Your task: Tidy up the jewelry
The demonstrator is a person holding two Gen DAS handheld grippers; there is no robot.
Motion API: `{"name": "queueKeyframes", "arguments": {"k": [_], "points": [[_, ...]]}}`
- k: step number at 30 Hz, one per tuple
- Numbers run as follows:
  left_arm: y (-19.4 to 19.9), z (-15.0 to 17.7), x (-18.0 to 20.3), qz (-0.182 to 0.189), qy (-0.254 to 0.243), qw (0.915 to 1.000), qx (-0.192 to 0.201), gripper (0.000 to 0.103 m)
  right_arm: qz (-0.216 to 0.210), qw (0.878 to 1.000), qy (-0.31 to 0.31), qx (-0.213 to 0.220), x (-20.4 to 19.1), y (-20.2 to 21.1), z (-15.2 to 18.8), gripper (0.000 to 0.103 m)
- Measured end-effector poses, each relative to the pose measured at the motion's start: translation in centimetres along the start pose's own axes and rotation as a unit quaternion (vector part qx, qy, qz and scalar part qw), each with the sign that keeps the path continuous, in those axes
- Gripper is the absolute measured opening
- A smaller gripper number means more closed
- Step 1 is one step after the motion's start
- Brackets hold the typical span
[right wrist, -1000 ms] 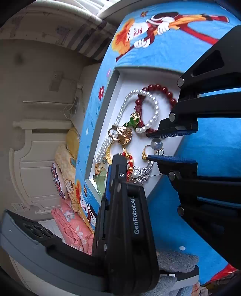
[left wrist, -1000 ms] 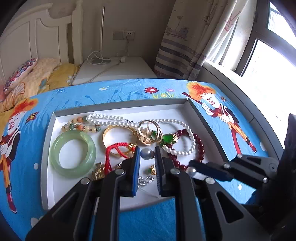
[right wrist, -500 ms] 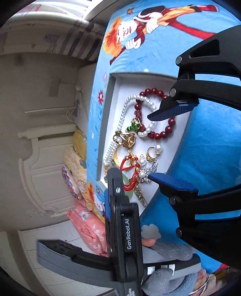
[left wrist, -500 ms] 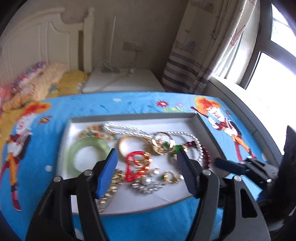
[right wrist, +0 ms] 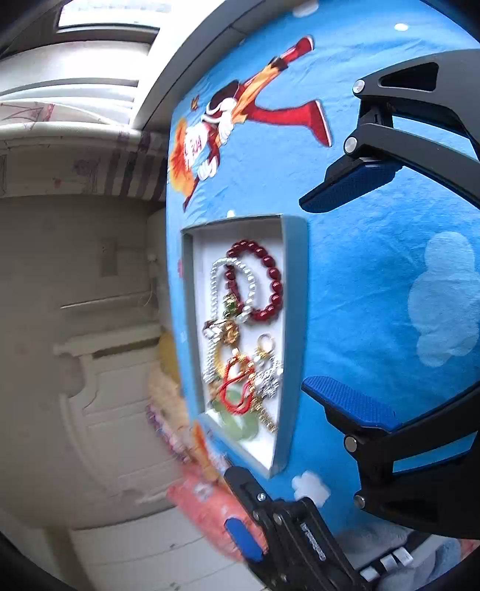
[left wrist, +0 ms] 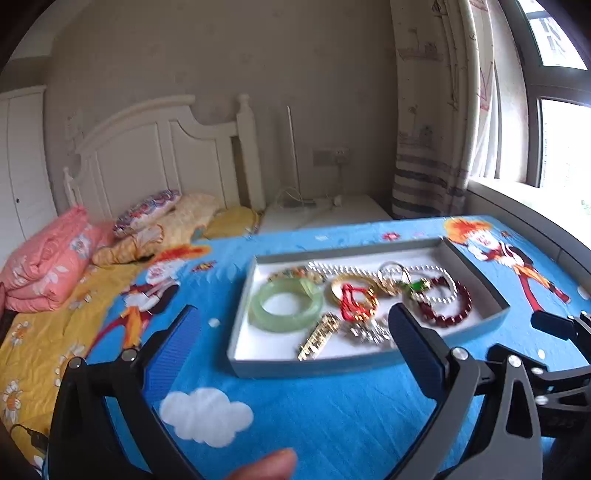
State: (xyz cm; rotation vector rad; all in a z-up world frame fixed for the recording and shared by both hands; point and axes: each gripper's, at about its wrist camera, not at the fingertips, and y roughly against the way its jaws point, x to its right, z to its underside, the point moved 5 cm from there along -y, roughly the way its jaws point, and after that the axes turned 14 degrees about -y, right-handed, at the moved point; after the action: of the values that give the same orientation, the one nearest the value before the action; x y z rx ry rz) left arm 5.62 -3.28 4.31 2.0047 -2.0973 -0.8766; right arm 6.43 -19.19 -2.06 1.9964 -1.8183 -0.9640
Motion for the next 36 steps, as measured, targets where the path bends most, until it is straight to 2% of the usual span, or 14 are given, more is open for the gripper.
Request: {"name": "queueKeyframes", "arguments": {"k": [3,11,16,36], "points": [[-0.5,1.0,0.0,0.016,0.016,0.9997,-0.011,0.101,0.037,0.999,0.006,0.019,0.0,-0.1,-0.2,0.087],[-1.6,2.2,0.3,0.048,0.03,0.9977,-0.036,0.101,0.063,0.998,-0.004,0.02,0.3,-0.9,-0.3,0.087],[-2.1,2.6,0.4,0.058,0.036,0.9965,-0.049,0.101,0.063,0.998,-0.01,0.024,0.4,-0.8,-0.3,0.087],[-2.3,2.9,0.3,0.058,0.037,0.996,-0.057,0.101,0.086,0.996,0.013,0.031,-0.6,-0.9,0.0,0.087]]}}
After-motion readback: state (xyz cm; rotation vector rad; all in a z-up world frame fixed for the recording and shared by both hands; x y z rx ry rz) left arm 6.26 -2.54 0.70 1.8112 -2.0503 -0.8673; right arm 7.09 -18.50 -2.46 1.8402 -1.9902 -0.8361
